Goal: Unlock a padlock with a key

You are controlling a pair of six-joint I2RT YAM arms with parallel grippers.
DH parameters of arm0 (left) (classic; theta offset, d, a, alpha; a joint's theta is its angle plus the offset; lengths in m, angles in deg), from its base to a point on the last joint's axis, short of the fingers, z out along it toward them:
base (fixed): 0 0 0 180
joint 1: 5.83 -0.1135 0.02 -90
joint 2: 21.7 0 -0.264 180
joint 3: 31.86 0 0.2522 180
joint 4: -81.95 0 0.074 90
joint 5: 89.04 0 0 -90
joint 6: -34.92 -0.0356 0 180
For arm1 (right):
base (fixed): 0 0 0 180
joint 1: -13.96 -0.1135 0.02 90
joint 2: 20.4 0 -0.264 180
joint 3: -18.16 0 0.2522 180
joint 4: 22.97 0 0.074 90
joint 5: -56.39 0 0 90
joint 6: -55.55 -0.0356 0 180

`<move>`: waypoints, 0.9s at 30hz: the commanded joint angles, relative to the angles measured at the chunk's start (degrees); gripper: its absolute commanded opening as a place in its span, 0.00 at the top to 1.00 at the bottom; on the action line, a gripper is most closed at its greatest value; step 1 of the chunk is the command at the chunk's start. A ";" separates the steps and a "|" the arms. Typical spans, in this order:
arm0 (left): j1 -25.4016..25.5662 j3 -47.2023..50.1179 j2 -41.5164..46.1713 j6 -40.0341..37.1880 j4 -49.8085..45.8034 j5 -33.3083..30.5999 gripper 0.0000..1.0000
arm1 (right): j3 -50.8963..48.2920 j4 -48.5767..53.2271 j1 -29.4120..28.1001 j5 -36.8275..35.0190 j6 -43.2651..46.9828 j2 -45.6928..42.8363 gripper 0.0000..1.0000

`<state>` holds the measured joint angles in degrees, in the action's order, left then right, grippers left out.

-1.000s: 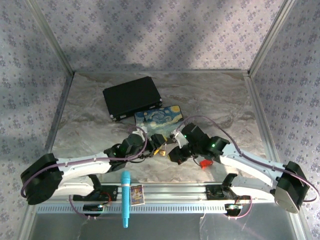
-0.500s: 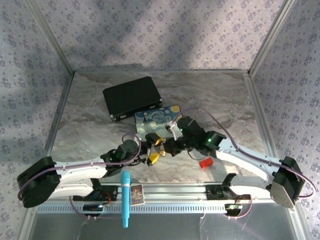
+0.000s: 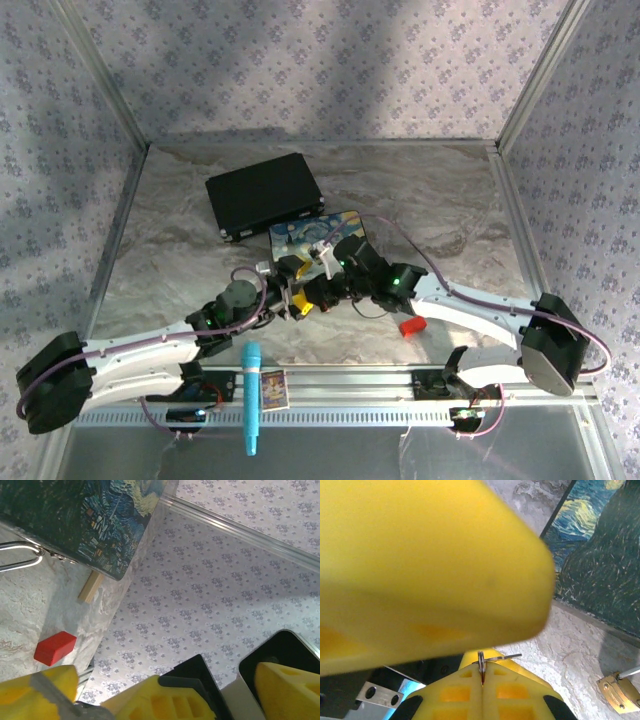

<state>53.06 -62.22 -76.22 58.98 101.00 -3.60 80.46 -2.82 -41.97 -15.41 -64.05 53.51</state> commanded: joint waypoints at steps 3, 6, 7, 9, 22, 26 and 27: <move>-0.36 0.85 1.95 0.76 -3.71 -1.31 0.28 | 0.76 -1.23 -0.53 -0.61 -2.02 -1.29 1.00; -0.77 1.54 3.07 1.00 -5.04 -1.63 0.37 | 0.00 -0.75 -0.63 -1.10 -2.43 -2.06 1.00; -1.02 1.63 3.35 0.92 -5.11 -1.61 0.39 | -0.10 -0.64 -0.68 -1.06 -2.45 -2.22 1.00; -1.32 1.69 4.12 0.74 -6.61 -1.64 0.44 | -0.40 -0.72 -0.92 -1.06 -2.34 -2.55 1.00; -2.55 2.50 7.48 0.05 -10.83 -2.34 0.81 | -1.78 -0.02 -0.67 -0.24 -2.39 -3.20 1.00; -2.81 2.63 8.05 -0.50 -11.66 -2.05 0.94 | -1.82 -0.24 -0.46 -0.09 -2.30 -3.01 1.00; -2.82 2.60 7.99 -0.86 -11.27 -1.80 0.98 | -1.78 -0.20 -0.36 -0.01 -2.22 -2.91 1.00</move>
<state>50.72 -59.99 -68.83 58.89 91.06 -4.93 78.93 -3.43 -42.56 -15.83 -65.78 51.59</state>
